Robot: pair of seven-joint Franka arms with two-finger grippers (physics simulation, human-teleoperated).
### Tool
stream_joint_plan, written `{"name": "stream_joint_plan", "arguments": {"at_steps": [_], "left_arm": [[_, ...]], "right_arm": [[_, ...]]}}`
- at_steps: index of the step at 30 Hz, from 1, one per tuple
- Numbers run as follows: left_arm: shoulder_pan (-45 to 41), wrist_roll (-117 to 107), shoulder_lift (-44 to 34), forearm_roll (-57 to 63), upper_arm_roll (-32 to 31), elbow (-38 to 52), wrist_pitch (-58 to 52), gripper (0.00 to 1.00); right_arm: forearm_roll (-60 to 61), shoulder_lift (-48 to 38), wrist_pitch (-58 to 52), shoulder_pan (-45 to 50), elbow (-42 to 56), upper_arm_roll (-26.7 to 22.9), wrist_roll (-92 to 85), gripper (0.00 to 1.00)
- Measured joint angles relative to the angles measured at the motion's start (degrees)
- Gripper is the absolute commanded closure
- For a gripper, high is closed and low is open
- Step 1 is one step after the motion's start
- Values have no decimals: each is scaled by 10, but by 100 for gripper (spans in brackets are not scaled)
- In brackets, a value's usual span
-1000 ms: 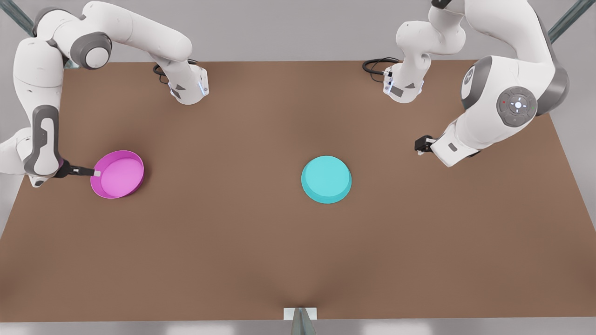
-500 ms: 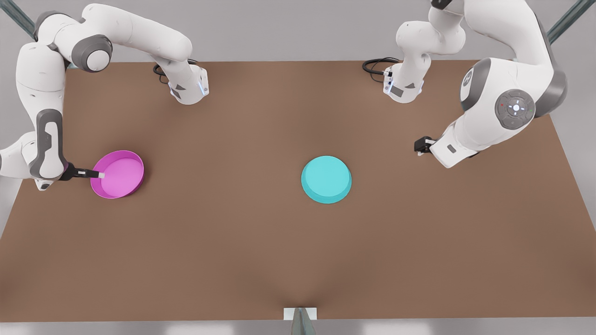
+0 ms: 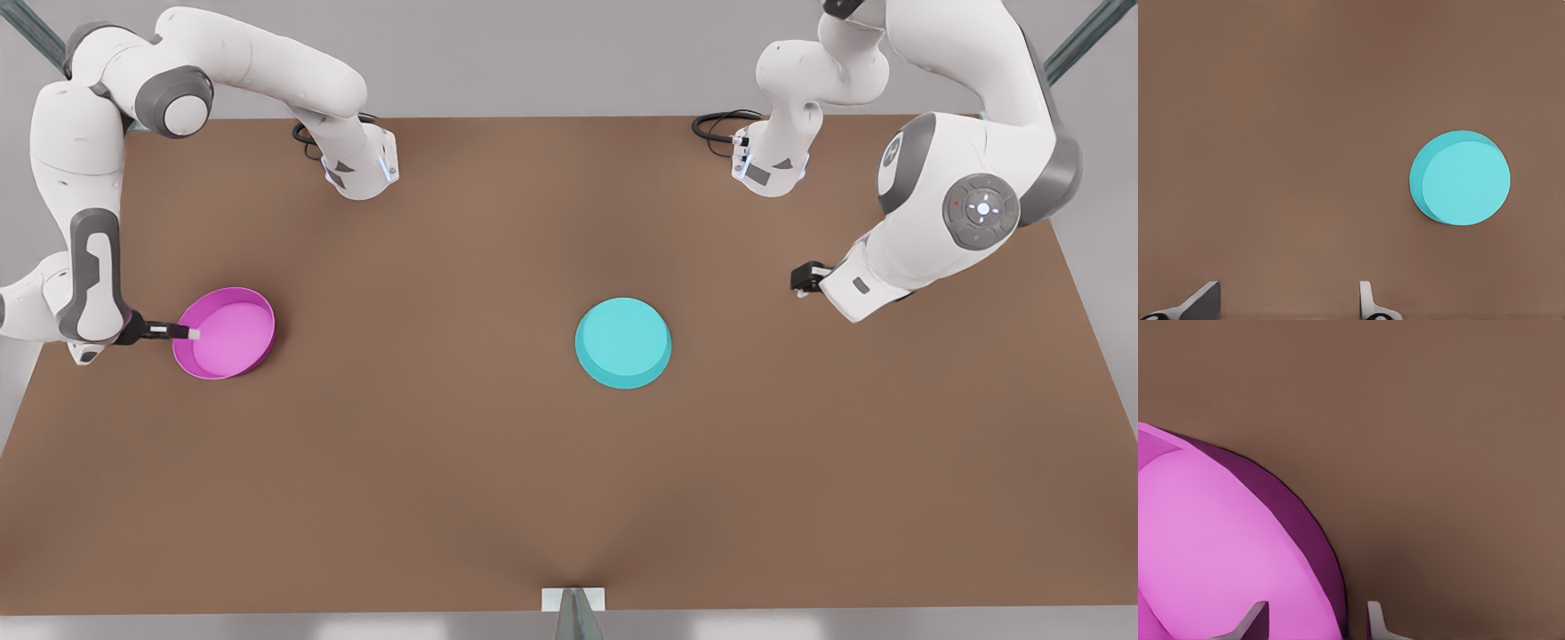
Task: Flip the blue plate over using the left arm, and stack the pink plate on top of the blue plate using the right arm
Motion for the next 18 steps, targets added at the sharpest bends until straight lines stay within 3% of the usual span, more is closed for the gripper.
{"name": "stream_joint_plan", "arguments": {"at_steps": [2, 4, 14, 18], "left_arm": [[0, 0, 0, 0, 0, 0, -1, 0], [0, 0, 0, 0, 0, 0, -2, 0], [0, -1, 1, 0, 0, 0, -3, 0], [0, -1, 2, 0, 0, -1, -3, 0]], "right_arm": [[0, 4, 8, -1, 0, 0, 0, 38], [0, 4, 11, -1, 0, 0, 0, 52], [0, 3, 11, -2, -1, 0, -10, 53], [-1, 4, 11, -2, -1, 0, -10, 62]]}}
